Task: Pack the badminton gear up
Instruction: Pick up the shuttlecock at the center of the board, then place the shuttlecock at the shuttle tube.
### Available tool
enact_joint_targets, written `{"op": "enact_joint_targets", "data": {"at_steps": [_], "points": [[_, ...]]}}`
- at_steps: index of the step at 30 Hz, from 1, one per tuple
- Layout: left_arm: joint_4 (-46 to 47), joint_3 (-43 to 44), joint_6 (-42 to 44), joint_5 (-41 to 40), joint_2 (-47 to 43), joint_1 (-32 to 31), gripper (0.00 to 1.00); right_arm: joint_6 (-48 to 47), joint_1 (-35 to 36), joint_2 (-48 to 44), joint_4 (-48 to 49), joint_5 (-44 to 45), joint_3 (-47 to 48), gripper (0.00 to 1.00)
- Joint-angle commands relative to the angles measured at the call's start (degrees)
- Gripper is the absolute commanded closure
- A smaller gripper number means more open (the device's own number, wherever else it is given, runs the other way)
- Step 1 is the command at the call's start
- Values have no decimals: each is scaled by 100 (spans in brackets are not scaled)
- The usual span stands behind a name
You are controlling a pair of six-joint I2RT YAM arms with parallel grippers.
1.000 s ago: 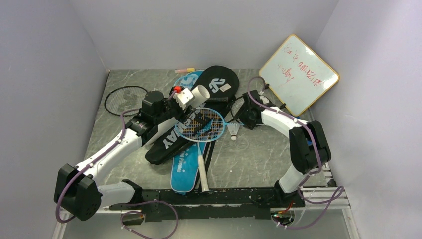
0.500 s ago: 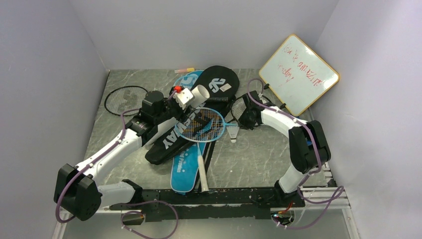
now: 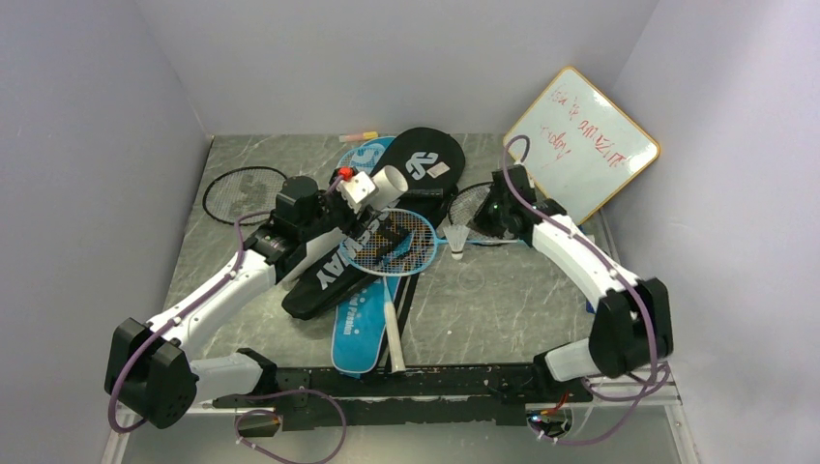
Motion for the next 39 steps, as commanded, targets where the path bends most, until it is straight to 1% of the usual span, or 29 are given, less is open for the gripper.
{"op": "enact_joint_targets", "data": {"at_steps": [1, 3, 6, 10, 16, 19, 23, 27, 30, 33, 36, 37, 39], "points": [[163, -11, 137, 459, -162, 14, 45, -755, -41, -977, 943, -604, 222, 100], [151, -16, 215, 734, -149, 12, 44, -1009, -47, -1466, 1664, -987, -33, 100], [215, -61, 320, 1216, -165, 14, 43, -1036, -49, -2085, 2783, -1364, -332, 100], [352, -137, 376, 1836, -184, 10, 43, -866, -50, -2208, 3565, -1967, -270, 100], [343, -108, 436, 2143, -175, 12, 43, -292, -41, -2157, 5070, -2887, -488, 100], [458, -148, 384, 2225, -216, 10, 43, -138, -5, -1962, 5347, -3274, -428, 100], [656, -227, 284, 2226, -312, 10, 43, 26, 129, -1809, 5719, -3546, -505, 100], [756, -242, 142, 1993, -348, 14, 44, -138, 308, -1703, 5661, -3500, -570, 100], [850, -263, 74, 2015, -363, 11, 44, -194, 394, -1588, 5717, -3469, -725, 100], [1007, -329, 6, 2067, -424, 10, 44, -168, 448, -1525, 5990, -3479, -955, 100], [1110, -379, -11, 1998, -493, 10, 44, -363, 473, -1513, 5943, -3444, -1068, 100], [1128, -387, -3, 1957, -507, 14, 44, -496, 474, -1521, 5836, -3406, -1076, 95], [1142, -403, 6, 1921, -534, 18, 44, -889, 469, -1558, 5398, -3222, -1049, 77]]}}
